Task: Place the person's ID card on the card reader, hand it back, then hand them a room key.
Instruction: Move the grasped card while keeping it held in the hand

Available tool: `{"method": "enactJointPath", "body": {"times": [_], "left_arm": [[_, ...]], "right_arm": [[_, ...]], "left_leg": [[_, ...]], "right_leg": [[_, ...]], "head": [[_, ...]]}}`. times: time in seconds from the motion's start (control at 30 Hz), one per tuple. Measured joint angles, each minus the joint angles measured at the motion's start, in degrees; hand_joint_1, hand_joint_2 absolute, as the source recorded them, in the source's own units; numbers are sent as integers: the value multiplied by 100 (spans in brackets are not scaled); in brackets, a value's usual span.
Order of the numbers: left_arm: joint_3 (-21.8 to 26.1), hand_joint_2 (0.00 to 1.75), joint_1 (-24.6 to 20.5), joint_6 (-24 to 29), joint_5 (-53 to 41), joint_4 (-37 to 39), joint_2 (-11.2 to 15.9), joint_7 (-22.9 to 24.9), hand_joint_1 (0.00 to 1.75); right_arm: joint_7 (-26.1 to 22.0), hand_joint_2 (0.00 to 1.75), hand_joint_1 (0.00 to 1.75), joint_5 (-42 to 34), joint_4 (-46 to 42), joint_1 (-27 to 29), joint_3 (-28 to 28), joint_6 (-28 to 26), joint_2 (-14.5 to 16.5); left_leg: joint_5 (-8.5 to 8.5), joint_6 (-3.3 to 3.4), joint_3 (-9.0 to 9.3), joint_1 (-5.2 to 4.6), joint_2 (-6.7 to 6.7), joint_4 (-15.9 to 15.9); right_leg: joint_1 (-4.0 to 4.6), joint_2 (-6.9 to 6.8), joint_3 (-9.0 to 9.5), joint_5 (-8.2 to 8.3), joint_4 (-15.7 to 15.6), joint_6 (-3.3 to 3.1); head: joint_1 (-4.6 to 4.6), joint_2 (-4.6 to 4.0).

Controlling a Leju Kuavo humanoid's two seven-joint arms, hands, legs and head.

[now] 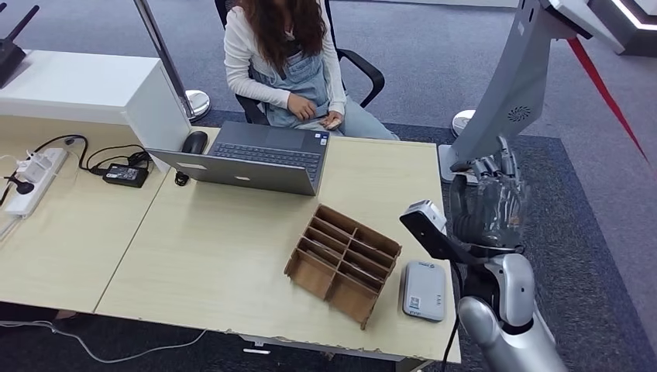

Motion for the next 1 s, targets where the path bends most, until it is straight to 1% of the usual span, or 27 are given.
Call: {"method": "enactJointPath", "body": {"times": [0.2,0.43,0.57,0.8,1.0], "left_arm": [[-7,0,-12,-60,-117,0,0,93,0],[-15,0,-22,-124,-244,0,0,108,0],[-19,0,-28,-182,-332,0,0,129,0],[-32,0,-37,-262,-455,0,0,167,0],[-72,0,-48,-320,-532,0,0,202,0]], "right_arm": [[11,175,175,-240,395,243,54,-17,68],[-45,175,175,-290,710,310,156,116,173],[-34,175,175,-261,876,312,240,312,234],[117,175,175,-216,1191,310,393,618,304],[304,175,175,-203,1378,305,485,1046,316]], "left_leg": [[0,0,0,-1,1,0],[0,-1,0,-1,2,0],[1,-2,0,-1,2,-1],[1,-2,0,-1,2,-1],[1,-2,0,-1,2,-1]], "right_leg": [[1,-1,1,0,0,0],[1,0,0,0,0,0],[1,0,0,0,0,0],[1,0,0,0,0,0],[1,0,0,0,0,0]], "head": [[0,0],[0,0],[0,0],[0,0],[0,0]]}}
